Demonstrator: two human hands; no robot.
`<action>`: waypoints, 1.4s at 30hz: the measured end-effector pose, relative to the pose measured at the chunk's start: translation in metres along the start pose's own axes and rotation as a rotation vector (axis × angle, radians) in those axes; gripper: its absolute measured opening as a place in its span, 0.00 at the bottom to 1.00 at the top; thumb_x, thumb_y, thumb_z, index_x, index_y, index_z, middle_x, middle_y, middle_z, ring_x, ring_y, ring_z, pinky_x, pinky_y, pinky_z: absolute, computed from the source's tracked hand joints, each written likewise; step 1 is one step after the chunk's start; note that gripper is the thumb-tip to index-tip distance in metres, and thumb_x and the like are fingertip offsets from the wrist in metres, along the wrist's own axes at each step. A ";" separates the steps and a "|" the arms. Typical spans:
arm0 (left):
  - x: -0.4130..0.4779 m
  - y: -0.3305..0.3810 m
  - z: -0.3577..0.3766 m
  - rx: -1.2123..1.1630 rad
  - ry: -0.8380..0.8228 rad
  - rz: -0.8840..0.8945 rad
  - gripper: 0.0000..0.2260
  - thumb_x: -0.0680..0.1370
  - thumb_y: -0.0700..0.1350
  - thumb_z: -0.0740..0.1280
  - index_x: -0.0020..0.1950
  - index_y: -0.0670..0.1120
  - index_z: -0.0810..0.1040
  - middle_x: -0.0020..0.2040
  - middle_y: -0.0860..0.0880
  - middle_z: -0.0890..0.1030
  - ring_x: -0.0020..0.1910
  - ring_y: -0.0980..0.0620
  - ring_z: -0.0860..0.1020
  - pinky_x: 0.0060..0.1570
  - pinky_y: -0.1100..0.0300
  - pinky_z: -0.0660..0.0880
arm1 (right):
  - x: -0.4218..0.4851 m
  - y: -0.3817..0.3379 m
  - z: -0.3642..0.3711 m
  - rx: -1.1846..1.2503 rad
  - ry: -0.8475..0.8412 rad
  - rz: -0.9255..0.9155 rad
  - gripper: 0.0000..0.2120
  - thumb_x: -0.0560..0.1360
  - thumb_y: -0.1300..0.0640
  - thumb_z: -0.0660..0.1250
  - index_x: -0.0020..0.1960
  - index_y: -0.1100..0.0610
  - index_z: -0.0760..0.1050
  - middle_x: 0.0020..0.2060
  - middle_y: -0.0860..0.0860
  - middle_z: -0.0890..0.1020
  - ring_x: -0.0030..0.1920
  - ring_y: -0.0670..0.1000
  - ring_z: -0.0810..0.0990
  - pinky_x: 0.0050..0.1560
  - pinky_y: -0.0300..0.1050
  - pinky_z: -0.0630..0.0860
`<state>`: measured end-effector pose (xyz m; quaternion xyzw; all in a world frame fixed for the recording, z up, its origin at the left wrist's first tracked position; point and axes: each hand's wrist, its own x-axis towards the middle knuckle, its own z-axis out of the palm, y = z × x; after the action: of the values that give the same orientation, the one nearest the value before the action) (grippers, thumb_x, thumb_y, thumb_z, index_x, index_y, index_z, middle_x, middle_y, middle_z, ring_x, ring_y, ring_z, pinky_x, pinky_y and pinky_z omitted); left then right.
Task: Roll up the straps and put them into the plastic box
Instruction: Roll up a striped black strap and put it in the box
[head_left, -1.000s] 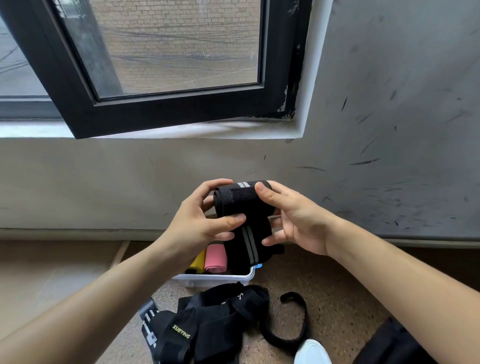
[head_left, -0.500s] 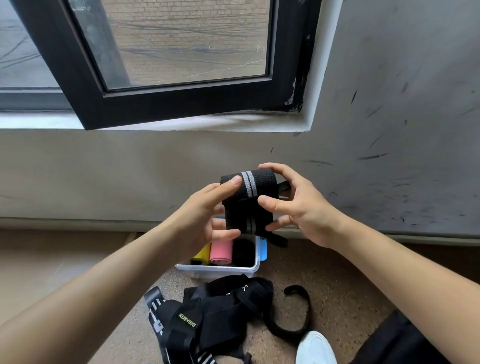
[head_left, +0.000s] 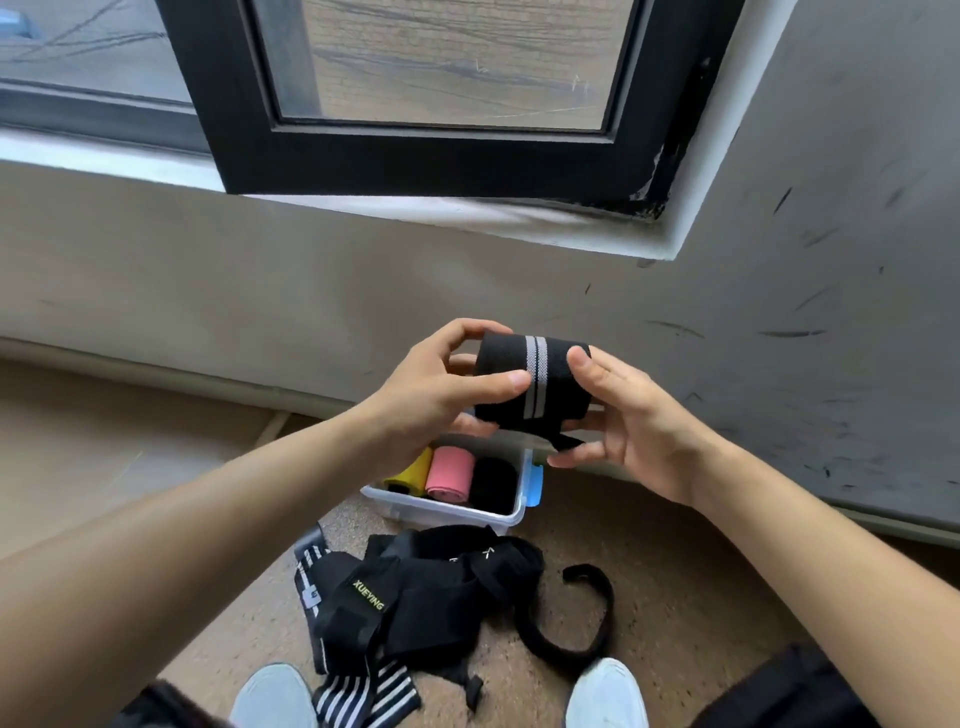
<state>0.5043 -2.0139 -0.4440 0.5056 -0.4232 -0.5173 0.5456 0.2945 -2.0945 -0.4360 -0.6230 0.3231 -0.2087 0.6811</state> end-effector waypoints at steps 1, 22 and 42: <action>0.000 -0.003 0.000 0.028 -0.003 0.023 0.22 0.69 0.43 0.79 0.61 0.51 0.79 0.55 0.43 0.84 0.53 0.43 0.85 0.50 0.38 0.82 | 0.002 0.001 0.000 -0.026 0.007 0.002 0.22 0.74 0.38 0.67 0.63 0.46 0.80 0.57 0.53 0.84 0.55 0.56 0.85 0.48 0.55 0.84; 0.057 -0.060 -0.066 0.480 -0.232 -0.300 0.22 0.73 0.47 0.77 0.66 0.52 0.78 0.57 0.44 0.84 0.52 0.49 0.84 0.49 0.56 0.79 | 0.084 0.071 -0.004 -0.341 -0.126 0.120 0.22 0.74 0.57 0.78 0.65 0.47 0.78 0.57 0.56 0.83 0.56 0.52 0.84 0.53 0.51 0.83; 0.114 -0.214 -0.162 0.406 -0.010 -0.307 0.30 0.60 0.47 0.81 0.62 0.53 0.83 0.58 0.44 0.85 0.59 0.44 0.82 0.59 0.53 0.81 | 0.225 0.208 0.013 -0.532 -0.180 0.033 0.25 0.66 0.51 0.82 0.58 0.49 0.75 0.53 0.48 0.81 0.54 0.49 0.81 0.55 0.45 0.78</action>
<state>0.6472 -2.0988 -0.6836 0.6606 -0.4395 -0.5010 0.3456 0.4379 -2.2111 -0.6812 -0.7906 0.3147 -0.0494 0.5229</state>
